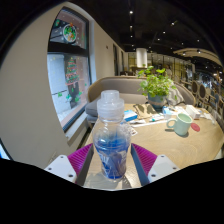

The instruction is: Pour water

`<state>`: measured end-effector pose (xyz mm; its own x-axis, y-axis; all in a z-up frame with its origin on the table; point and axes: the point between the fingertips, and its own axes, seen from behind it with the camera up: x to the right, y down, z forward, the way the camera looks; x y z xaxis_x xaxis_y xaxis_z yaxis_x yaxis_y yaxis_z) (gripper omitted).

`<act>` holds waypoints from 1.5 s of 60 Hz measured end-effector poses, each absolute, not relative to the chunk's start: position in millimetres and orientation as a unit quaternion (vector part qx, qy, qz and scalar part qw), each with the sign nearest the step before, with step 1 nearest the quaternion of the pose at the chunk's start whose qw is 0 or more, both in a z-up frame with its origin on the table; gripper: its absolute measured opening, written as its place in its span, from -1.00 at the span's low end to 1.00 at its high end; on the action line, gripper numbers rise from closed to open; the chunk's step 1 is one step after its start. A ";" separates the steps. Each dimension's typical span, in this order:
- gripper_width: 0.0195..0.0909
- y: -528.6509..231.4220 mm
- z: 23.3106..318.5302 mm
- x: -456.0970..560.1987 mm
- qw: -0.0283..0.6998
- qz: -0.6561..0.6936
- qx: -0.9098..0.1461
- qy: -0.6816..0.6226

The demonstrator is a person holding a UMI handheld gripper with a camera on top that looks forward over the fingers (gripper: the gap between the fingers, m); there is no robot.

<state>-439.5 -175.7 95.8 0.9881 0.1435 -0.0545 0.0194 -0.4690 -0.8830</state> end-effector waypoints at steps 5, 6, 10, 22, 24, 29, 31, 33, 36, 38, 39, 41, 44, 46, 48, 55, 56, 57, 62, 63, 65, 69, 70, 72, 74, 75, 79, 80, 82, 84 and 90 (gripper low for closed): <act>0.12 -162.7 94.1 -440.6 0.528 0.055 -0.846 -0.046; -0.02 -160.9 93.1 -440.9 0.530 0.054 -0.845 -0.047; -0.18 -155.4 93.0 -440.9 0.541 0.050 -0.838 -0.056; -0.51 -151.1 100.5 -436.1 0.544 0.055 -0.835 -0.056; -0.51 -149.0 104.7 -434.5 0.543 0.059 -0.836 -0.055; -0.60 -141.5 125.2 -429.1 0.549 0.076 -0.831 -0.046; -0.60 -135.7 137.9 -422.9 0.554 0.081 -0.828 -0.033; -0.60 -127.9 150.1 -418.4 0.557 0.087 -0.826 -0.024; -0.60 -118.0 171.5 -407.8 0.565 0.111 -0.818 0.001; -0.60 -109.5 187.0 -400.2 0.569 0.129 -0.812 0.020; -0.60 -103.1 193.4 -397.6 0.570 0.138 -0.809 0.028; -0.60 -93.1 207.9 -388.8 0.573 0.160 -0.802 0.046; -0.61 -79.5 229.5 -377.0 0.576 0.196 -0.790 0.077; -0.61 -70.1 241.2 -367.6 0.573 0.224 -0.782 0.099; -0.61 -59.5 252.3 -361.8 0.567 0.255 -0.773 0.123; -0.61 -23.7 267.7 -327.7 0.523 0.378 -0.733 0.216; -0.61 -19.0 269.0 -322.3 0.514 0.395 -0.726 0.230; -0.61 -14.5 269.3 -317.6 0.506 0.411 -0.719 0.244; -0.62 6.1 266.3 -303.9 0.441 0.504 -0.670 0.321; -0.62 10.9 265.2 -299.6 0.425 0.524 -0.655 0.340; -0.62 19.6 263.6 -289.7 0.394 0.564 -0.622 0.374; -0.62 30.6 258.7 -260.5 0.336 0.624 -0.552 0.440; -0.61 31.2 259.4 -254.7 0.324 0.632 -0.538 0.454; -0.62 43.5 247.3 -246.5 0.309 0.646 -0.510 0.476; -0.61 48.2 241.4 -238.6 0.293 0.660 -0.486 0.492; -0.61 50.6 237.7 -235.1 0.286 0.665 -0.475 0.500; -0.62 55.8 227.4 -222.5 0.251 0.684 -0.432 0.531; -0.62 58.0 223.7 -220.0 0.243 0.689 -0.419 0.539; -0.62 61.6 216.8 -215.9 0.227 0.698 -0.395 0.552; -0.62 65.3 207.4 -210.1 0.214 0.702 -0.376 0.565; -0.62 72.0 183.4 -202.5 0.183 0.702 -0.350 0.593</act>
